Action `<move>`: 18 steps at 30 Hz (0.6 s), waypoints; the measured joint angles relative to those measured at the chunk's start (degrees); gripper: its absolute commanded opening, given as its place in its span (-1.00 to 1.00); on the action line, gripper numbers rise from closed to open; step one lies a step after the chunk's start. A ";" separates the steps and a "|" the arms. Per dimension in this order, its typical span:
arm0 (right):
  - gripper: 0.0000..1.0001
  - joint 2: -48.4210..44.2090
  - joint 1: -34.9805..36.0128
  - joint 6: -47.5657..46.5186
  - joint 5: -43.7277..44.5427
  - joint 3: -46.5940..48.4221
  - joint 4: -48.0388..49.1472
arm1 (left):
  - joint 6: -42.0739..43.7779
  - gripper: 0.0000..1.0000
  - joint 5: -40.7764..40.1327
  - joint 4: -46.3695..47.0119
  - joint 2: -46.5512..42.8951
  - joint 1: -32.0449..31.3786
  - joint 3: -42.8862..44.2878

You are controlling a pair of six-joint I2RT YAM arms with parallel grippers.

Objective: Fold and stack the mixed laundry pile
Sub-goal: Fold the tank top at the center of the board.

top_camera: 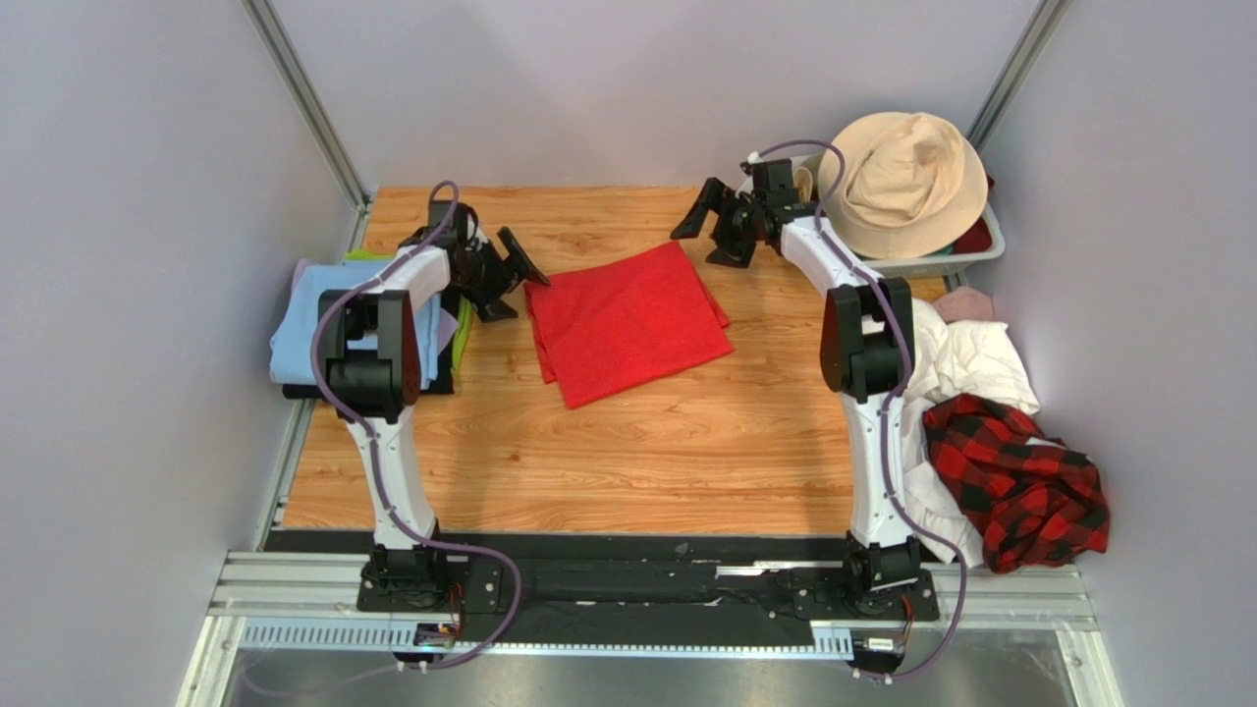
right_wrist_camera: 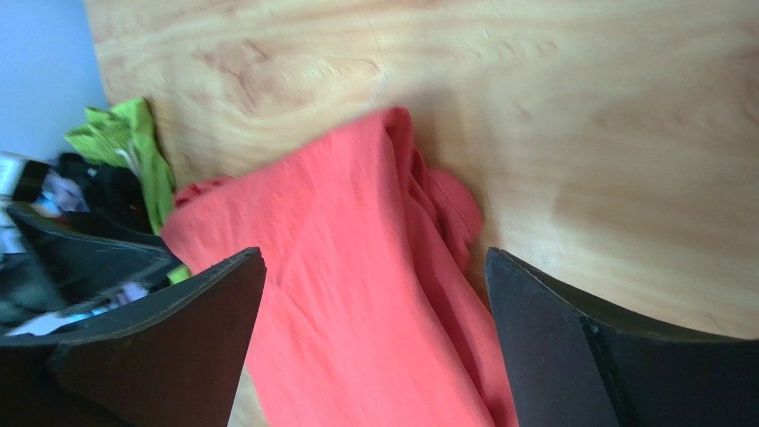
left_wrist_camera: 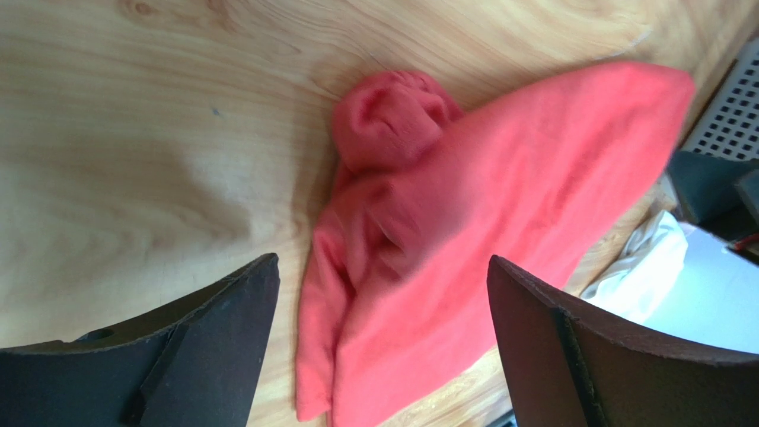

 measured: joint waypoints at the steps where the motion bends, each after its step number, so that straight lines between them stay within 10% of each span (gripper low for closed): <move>1: 0.94 -1.66 -0.07 -0.92 0.28 -2.43 0.37 | 0.22 0.89 -0.52 0.39 -1.46 -0.07 -0.94; 9: 0.86 -11.30 -0.22 -11.63 2.99 -13.46 1.60 | 0.55 0.89 -4.66 5.07 -17.81 -1.97 -13.94; 18: 0.77 -12.02 0.28 -17.14 5.44 -21.29 0.13 | 0.57 0.84 -5.97 6.56 -16.72 -7.26 -21.00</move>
